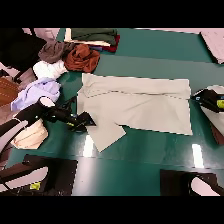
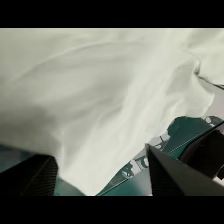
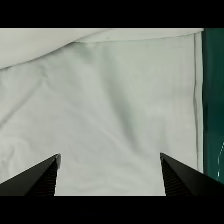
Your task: Fold the shirts.
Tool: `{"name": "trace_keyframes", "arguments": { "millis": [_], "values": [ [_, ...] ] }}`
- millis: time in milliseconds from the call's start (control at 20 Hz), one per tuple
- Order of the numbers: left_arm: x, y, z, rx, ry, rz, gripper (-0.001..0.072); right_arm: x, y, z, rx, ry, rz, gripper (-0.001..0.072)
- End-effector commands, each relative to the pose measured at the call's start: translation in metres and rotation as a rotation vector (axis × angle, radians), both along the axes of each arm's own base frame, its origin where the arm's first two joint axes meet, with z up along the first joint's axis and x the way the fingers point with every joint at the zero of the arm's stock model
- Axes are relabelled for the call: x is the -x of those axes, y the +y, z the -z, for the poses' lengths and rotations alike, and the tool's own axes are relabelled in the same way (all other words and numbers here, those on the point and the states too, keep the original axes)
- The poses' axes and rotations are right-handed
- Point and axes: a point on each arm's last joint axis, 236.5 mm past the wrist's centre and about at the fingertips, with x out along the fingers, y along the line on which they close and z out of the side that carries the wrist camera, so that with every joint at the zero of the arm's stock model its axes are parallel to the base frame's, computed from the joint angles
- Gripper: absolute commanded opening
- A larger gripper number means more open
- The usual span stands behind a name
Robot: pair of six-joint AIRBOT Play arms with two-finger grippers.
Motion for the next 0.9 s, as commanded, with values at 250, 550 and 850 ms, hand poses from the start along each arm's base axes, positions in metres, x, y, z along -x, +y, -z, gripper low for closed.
{"name": "trace_keyframes", "arguments": {
  "millis": [250, 550, 850],
  "values": [
    [0.010, -0.032, -0.014, 0.086, -0.037, 0.050, 0.0026, 0.003, -0.029, 0.015, -0.019, 0.047, 0.078, 0.0700],
    [-0.023, -0.049, -0.081, 0.170, -0.164, 0.134, 0.0027, 0.039, -0.040, 0.075, -0.168, 0.324, 0.076, 0.0700],
    [-0.069, -0.048, -0.141, 0.125, -0.357, 0.158, 0.0026, 0.055, -0.037, 0.110, -0.206, 0.392, 0.060, 0.0699]
  ]
}}
